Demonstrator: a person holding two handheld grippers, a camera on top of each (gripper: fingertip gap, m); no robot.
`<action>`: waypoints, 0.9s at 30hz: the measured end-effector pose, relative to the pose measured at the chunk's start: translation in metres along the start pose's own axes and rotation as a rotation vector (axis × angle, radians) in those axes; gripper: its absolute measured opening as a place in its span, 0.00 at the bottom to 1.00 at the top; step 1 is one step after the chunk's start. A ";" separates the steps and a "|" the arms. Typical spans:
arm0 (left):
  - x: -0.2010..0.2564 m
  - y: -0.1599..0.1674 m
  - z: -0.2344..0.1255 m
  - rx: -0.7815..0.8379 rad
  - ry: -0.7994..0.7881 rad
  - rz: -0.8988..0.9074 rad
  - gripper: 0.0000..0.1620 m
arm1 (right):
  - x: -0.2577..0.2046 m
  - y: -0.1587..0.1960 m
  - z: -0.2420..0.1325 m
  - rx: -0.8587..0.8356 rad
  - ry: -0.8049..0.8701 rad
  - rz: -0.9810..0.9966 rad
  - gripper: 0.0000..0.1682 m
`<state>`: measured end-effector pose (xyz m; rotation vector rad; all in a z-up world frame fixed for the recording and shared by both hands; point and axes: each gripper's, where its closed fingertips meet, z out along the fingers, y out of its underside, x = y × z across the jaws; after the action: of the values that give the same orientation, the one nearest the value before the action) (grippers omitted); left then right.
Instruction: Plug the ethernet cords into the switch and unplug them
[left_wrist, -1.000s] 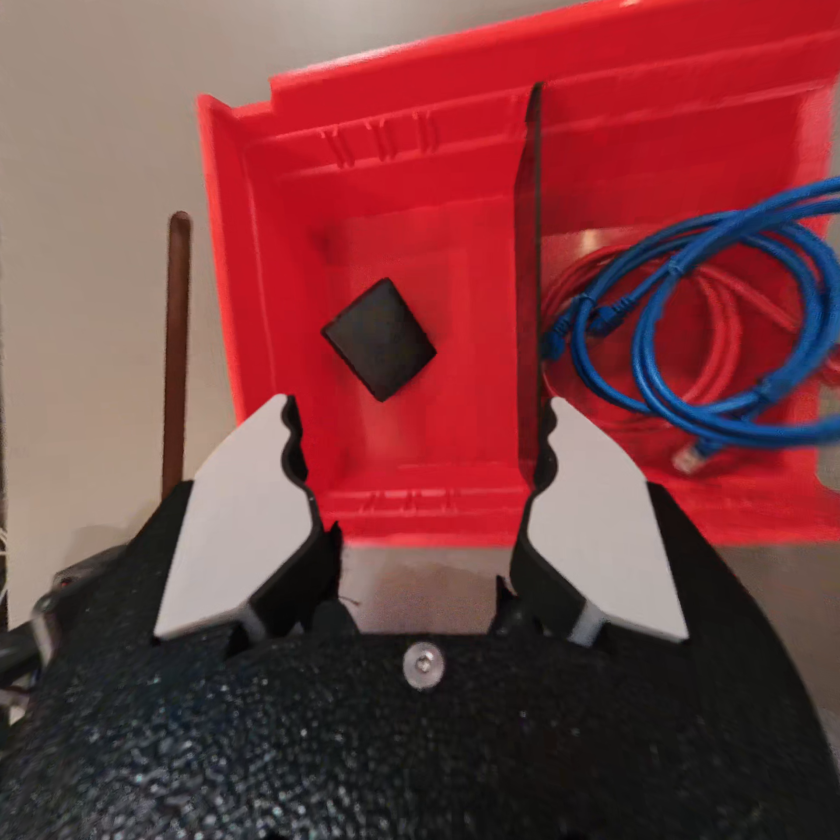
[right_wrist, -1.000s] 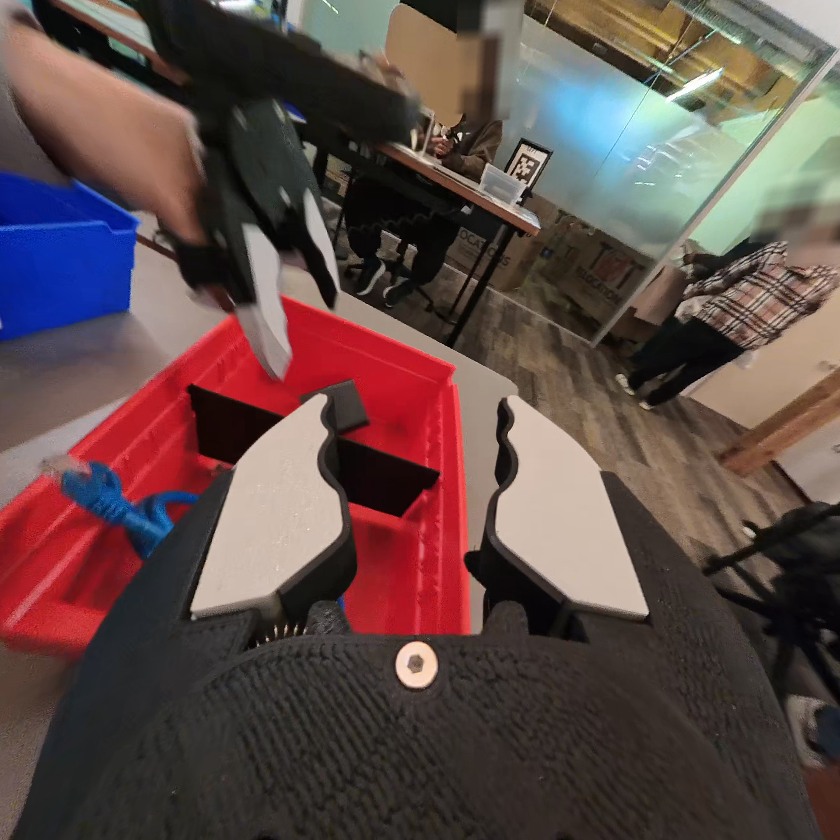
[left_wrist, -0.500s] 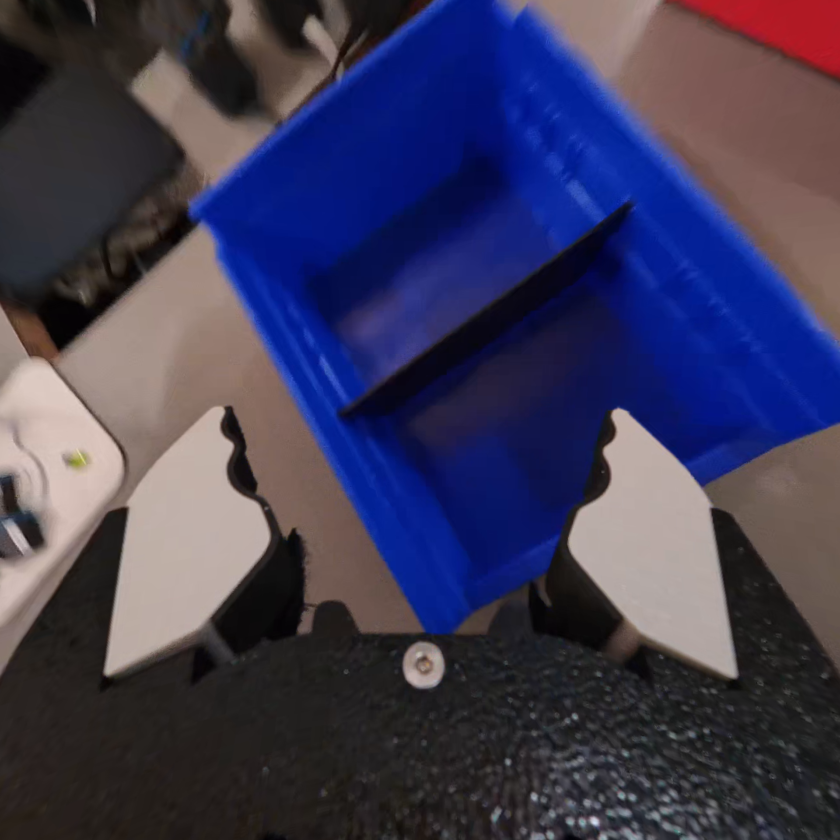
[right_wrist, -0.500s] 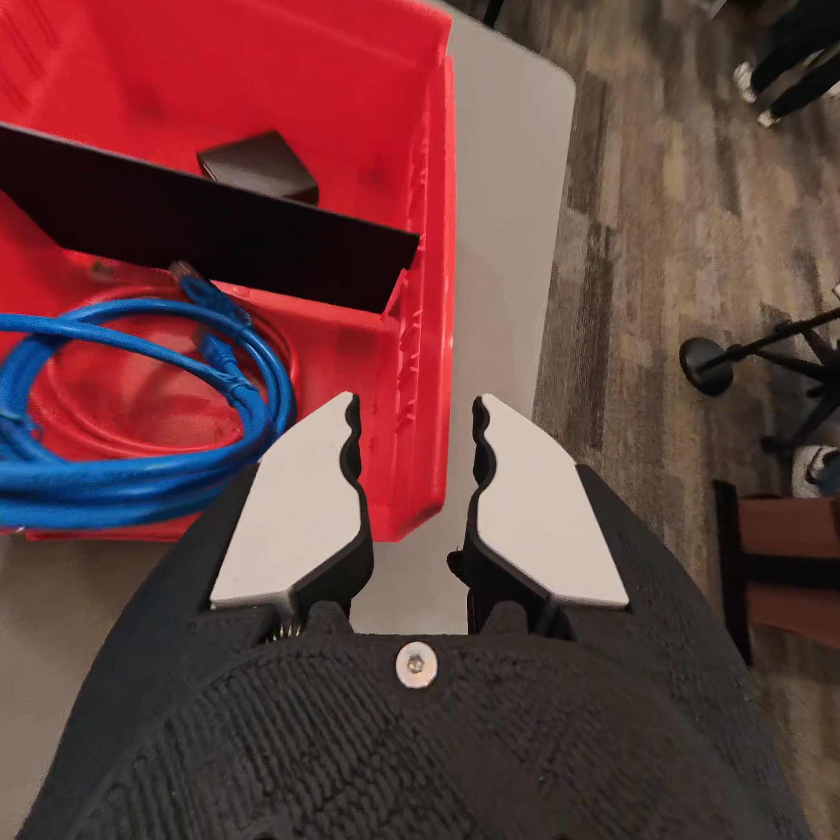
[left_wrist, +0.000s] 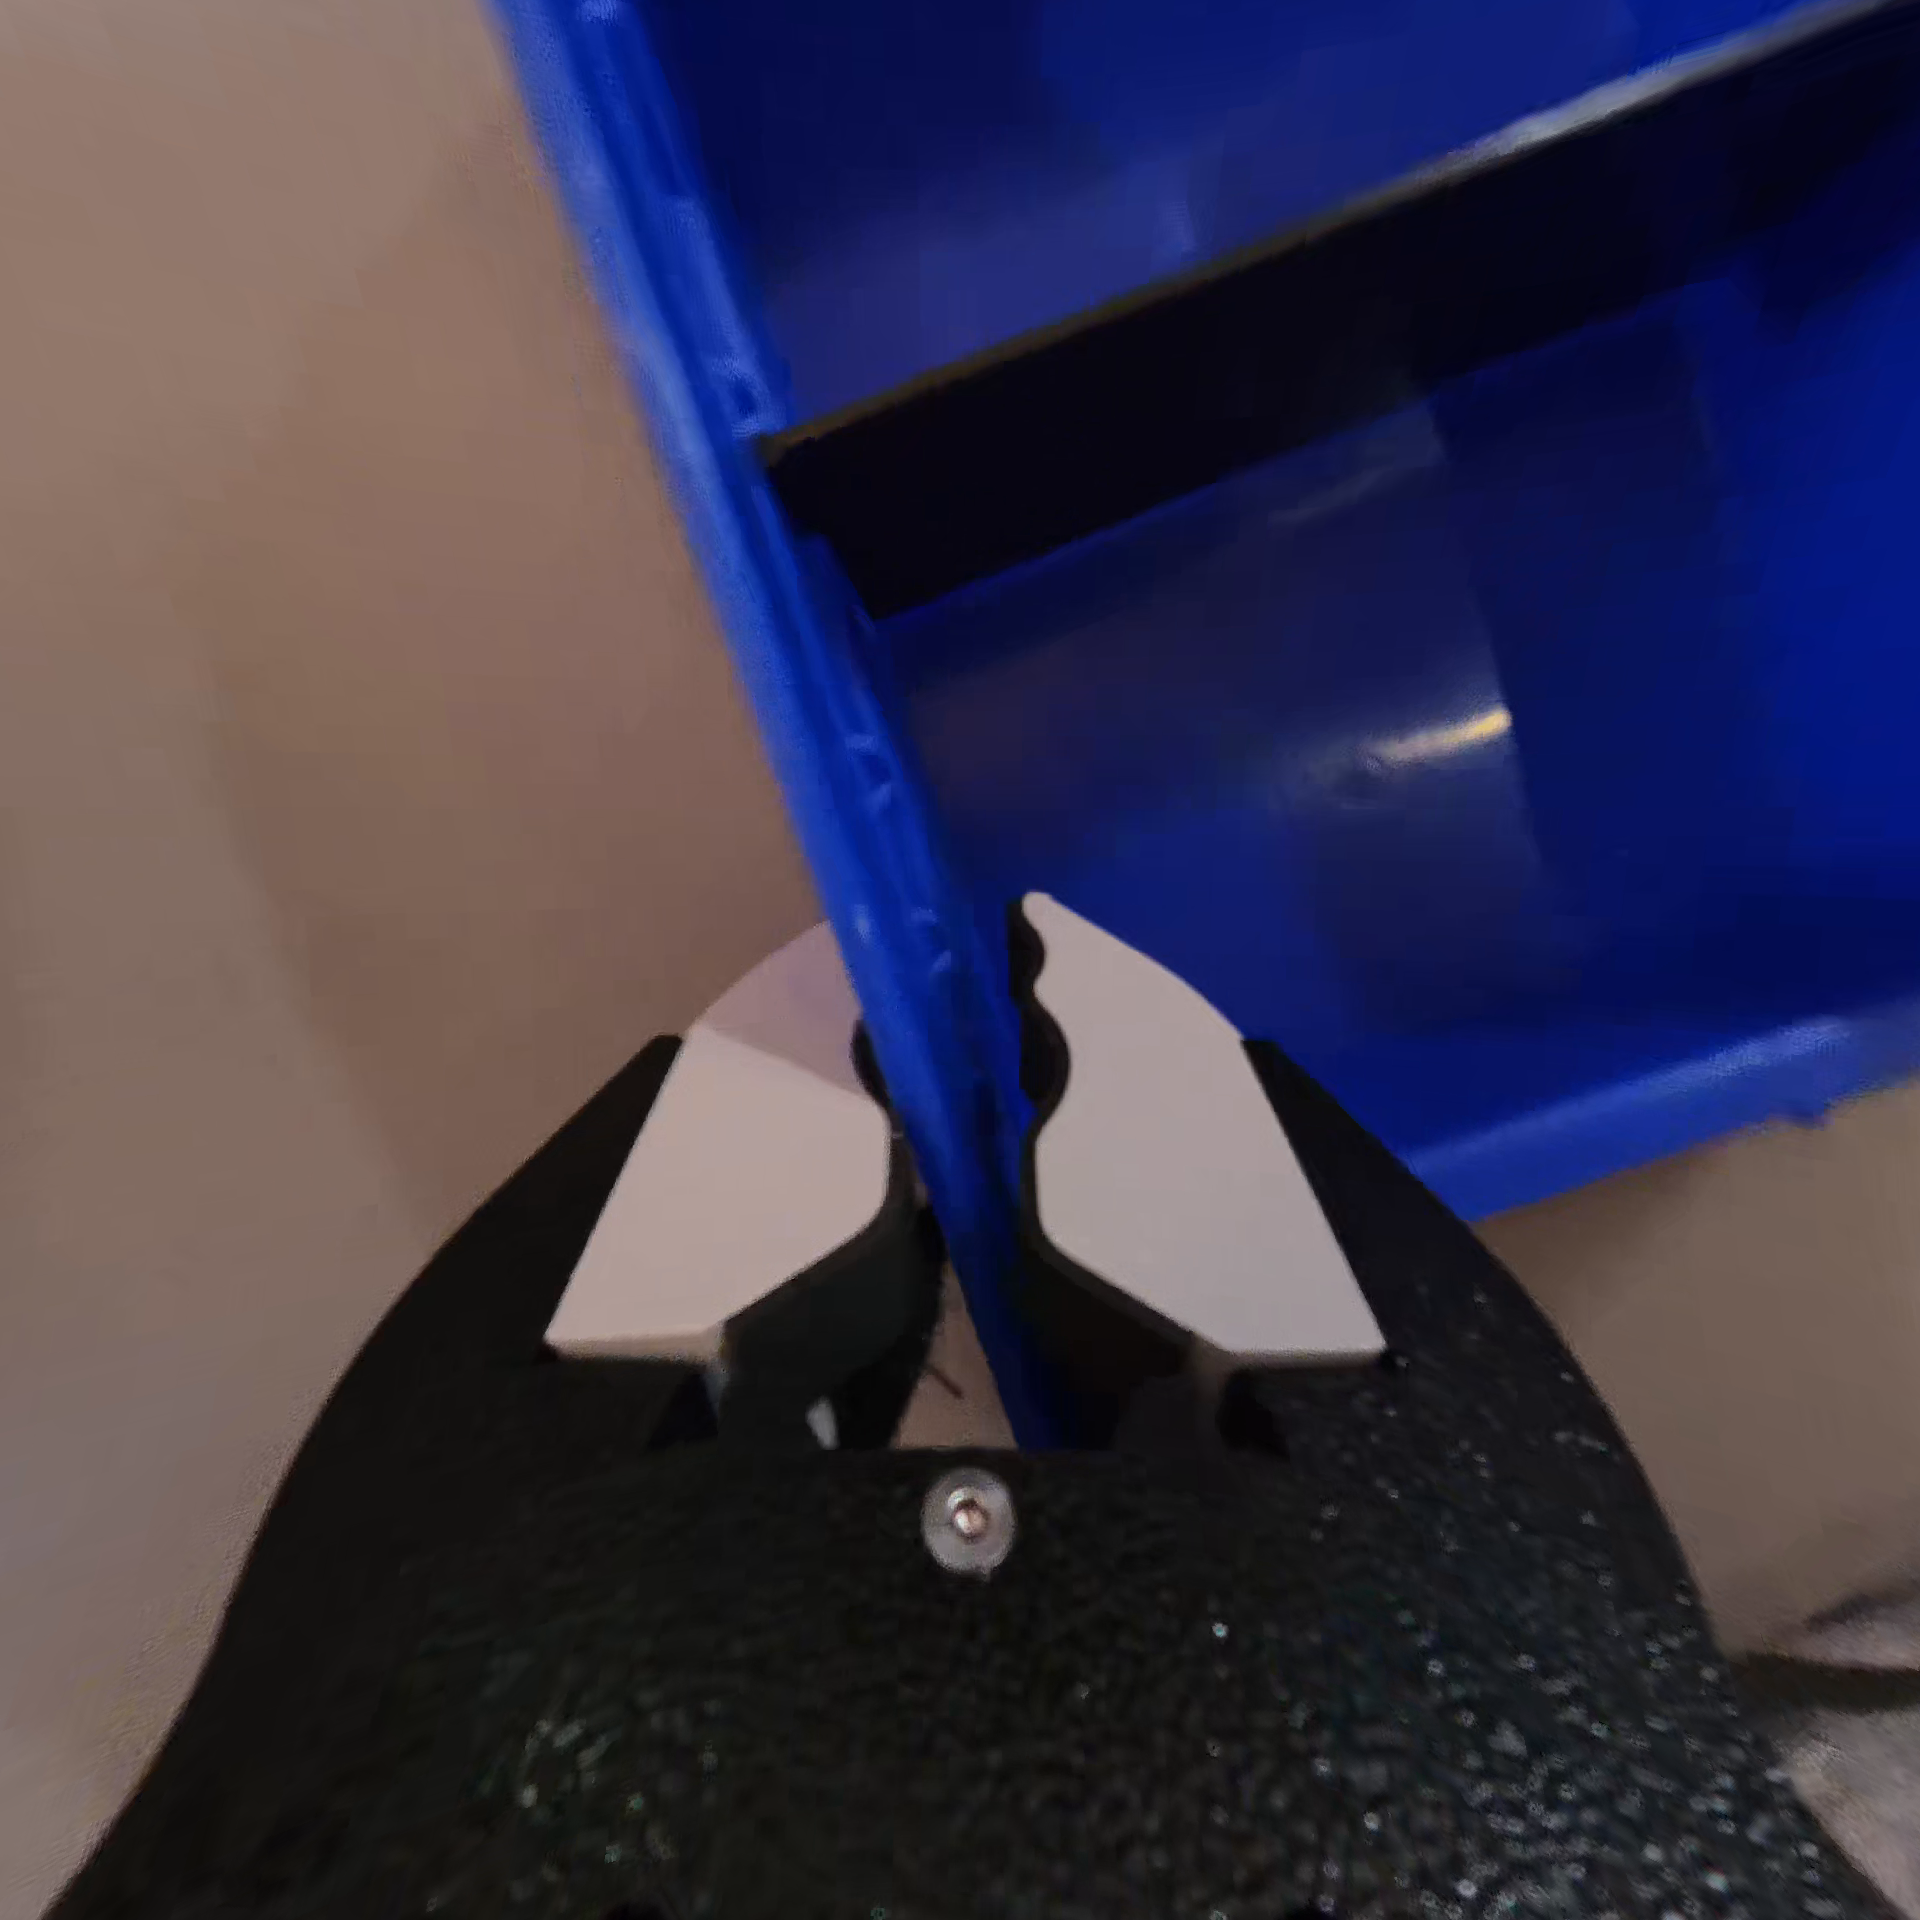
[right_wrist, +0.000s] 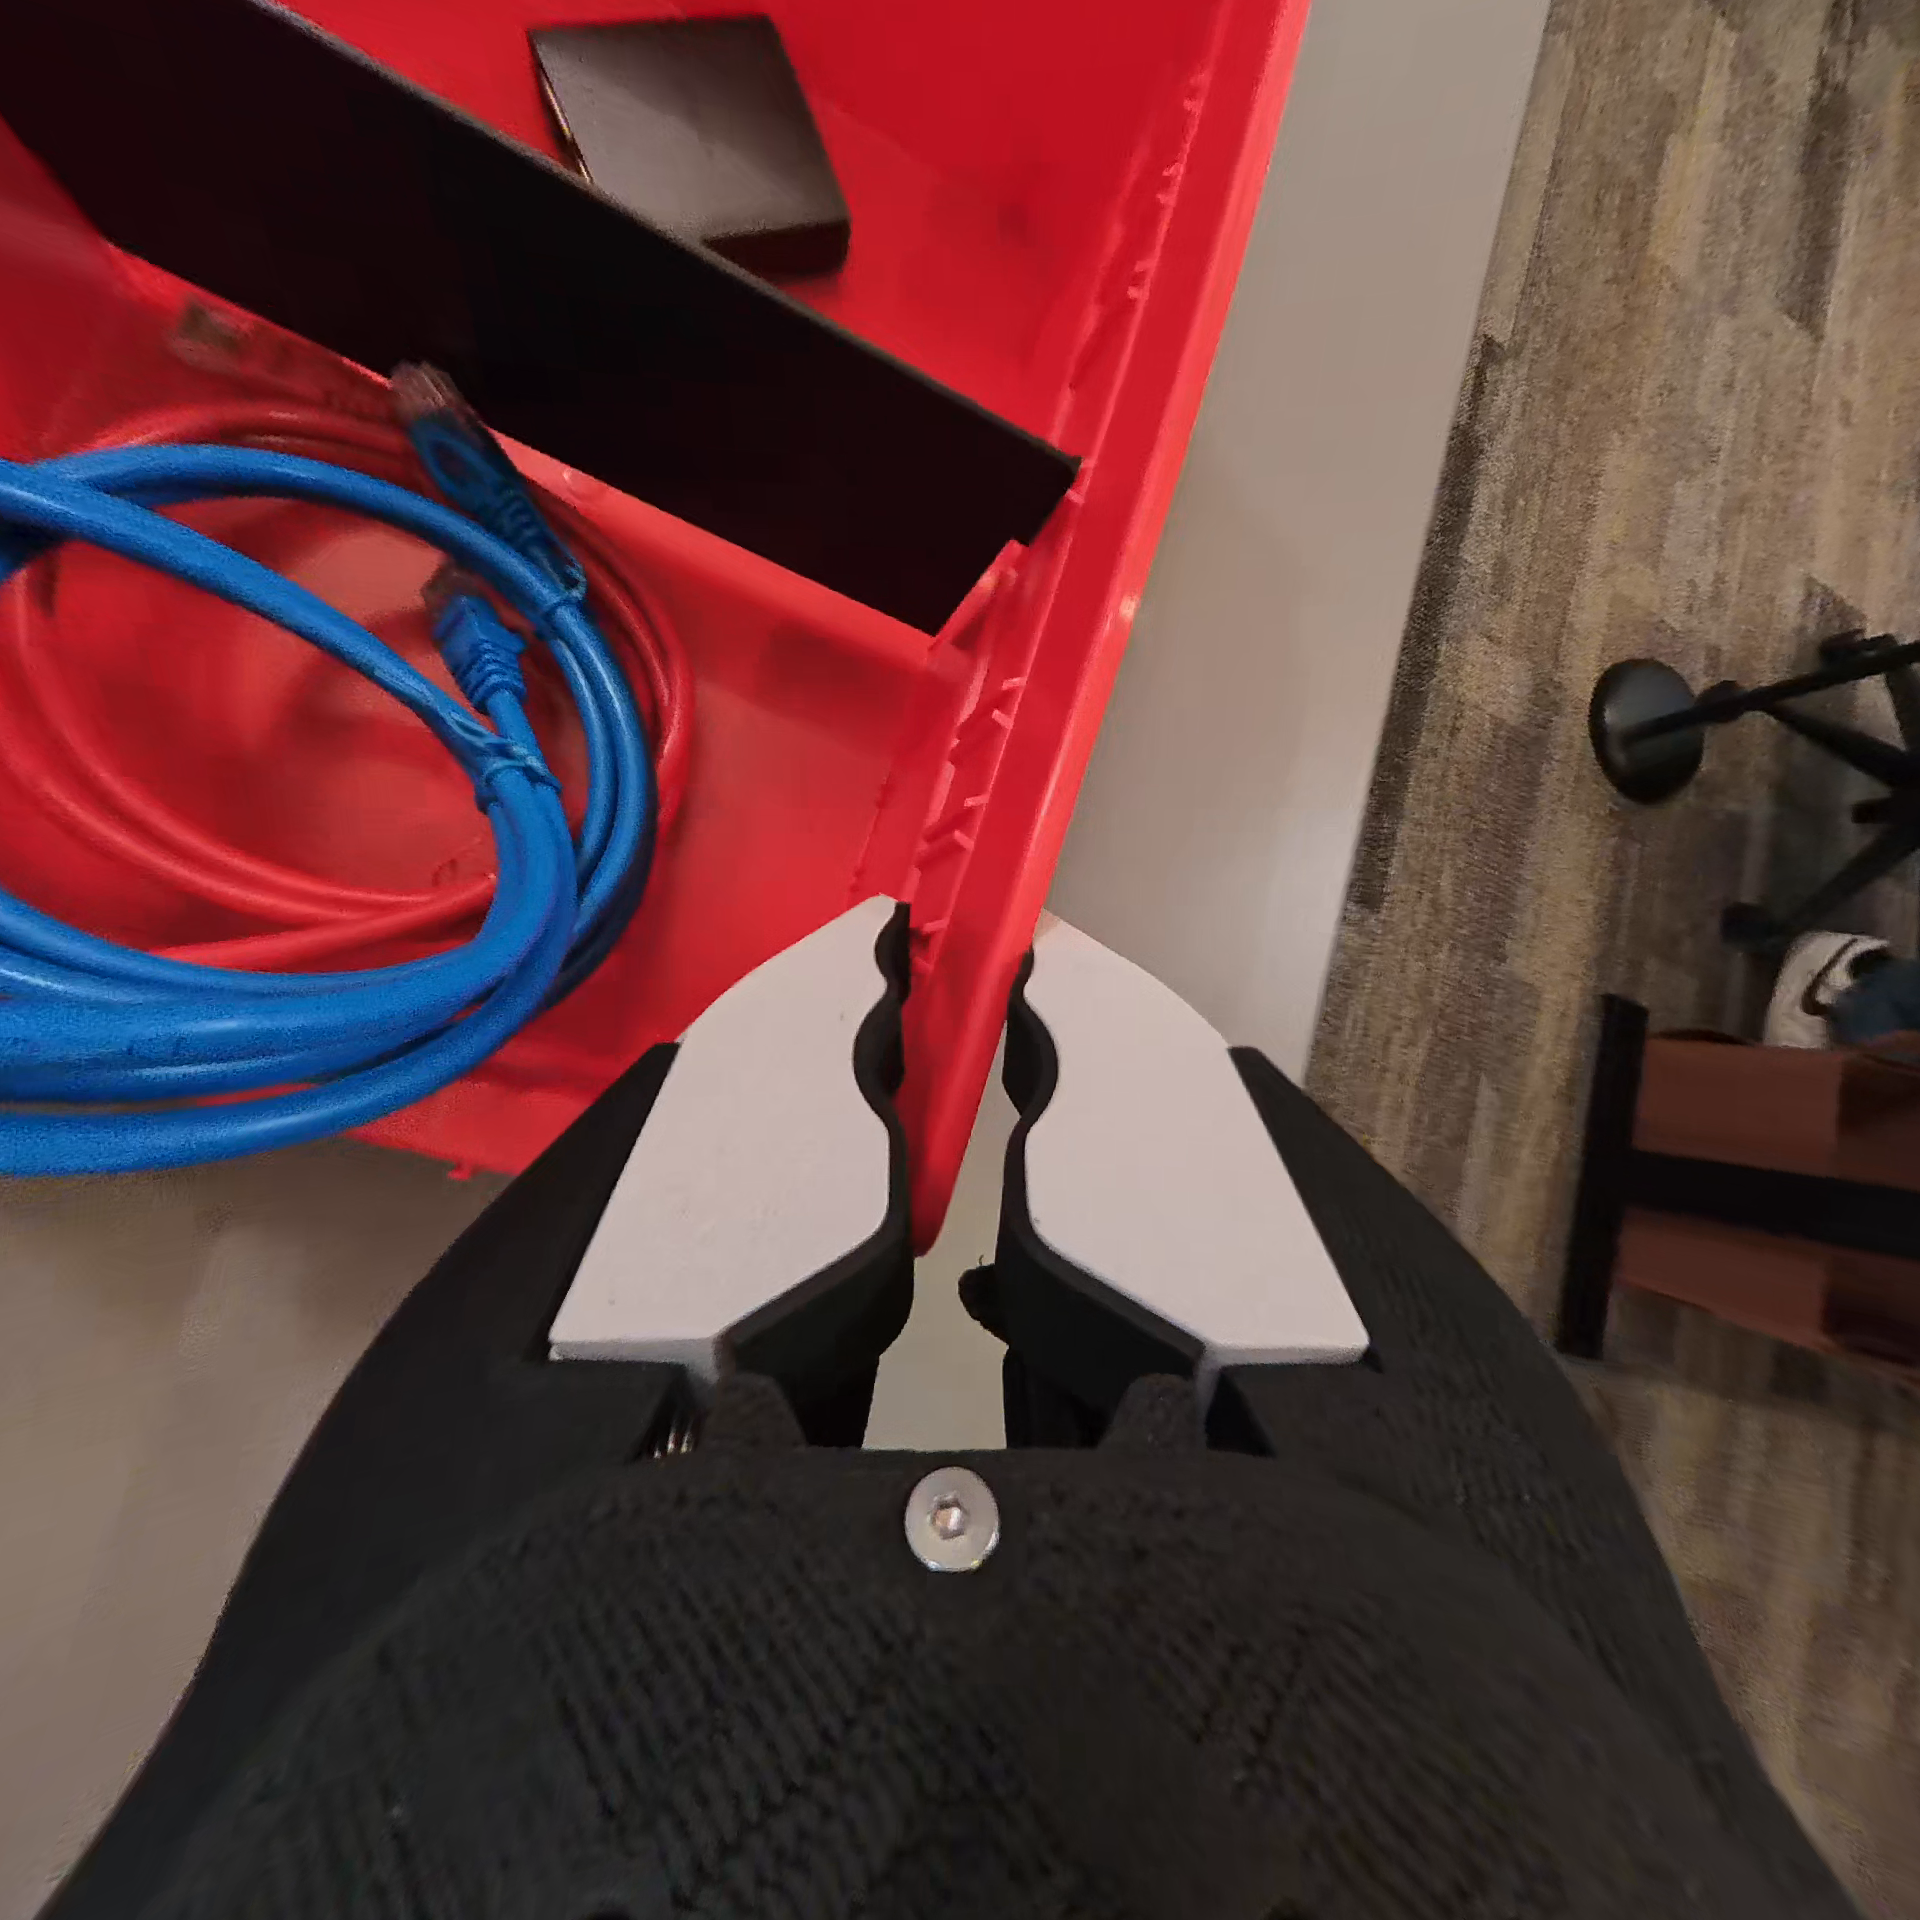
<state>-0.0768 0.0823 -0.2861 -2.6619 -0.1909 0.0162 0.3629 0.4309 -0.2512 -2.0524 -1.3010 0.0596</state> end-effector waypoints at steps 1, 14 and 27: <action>-0.003 0.001 -0.003 0.023 0.011 0.004 0.07 | -0.008 -0.003 -0.001 0.019 -0.005 0.026 0.08; -0.048 0.096 -0.097 0.170 0.049 -0.114 0.03 | -0.122 -0.066 -0.005 0.166 -0.004 0.128 0.05; -0.042 -0.062 -0.200 0.335 0.001 -0.001 0.03 | -0.221 -0.151 -0.052 0.566 -0.100 0.276 0.24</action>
<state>-0.1182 0.0402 -0.0811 -2.3283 -0.1729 0.0425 0.1561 0.2629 -0.1947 -1.7283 -0.9096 0.5924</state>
